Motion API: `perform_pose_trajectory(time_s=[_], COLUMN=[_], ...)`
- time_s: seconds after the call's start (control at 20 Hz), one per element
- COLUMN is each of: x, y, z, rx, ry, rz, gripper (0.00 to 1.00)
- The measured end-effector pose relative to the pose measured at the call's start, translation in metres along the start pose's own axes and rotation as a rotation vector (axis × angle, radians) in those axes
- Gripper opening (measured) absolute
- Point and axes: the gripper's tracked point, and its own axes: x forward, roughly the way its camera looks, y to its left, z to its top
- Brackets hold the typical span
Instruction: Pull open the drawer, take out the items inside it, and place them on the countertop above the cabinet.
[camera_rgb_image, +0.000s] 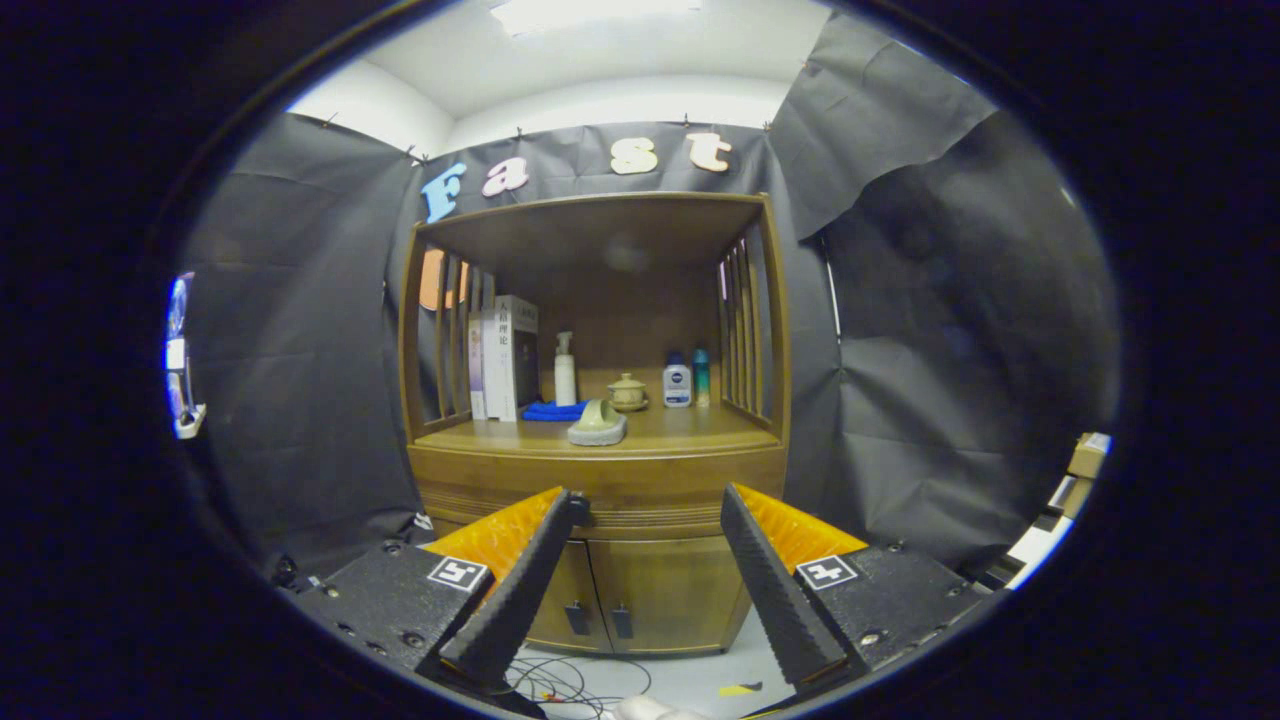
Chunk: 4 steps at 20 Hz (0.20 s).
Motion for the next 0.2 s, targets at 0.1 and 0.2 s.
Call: perform_pose_trajectory(time_s=[0.1, 0.2], x=[-0.0001, 0.0], y=[-0.0002, -0.0017], z=[0.0027, 0.0027], rx=[-0.006, -0.011], ry=[-0.011, -0.009], rz=[-0.002, -0.006], gripper=[0.97, 0.97])
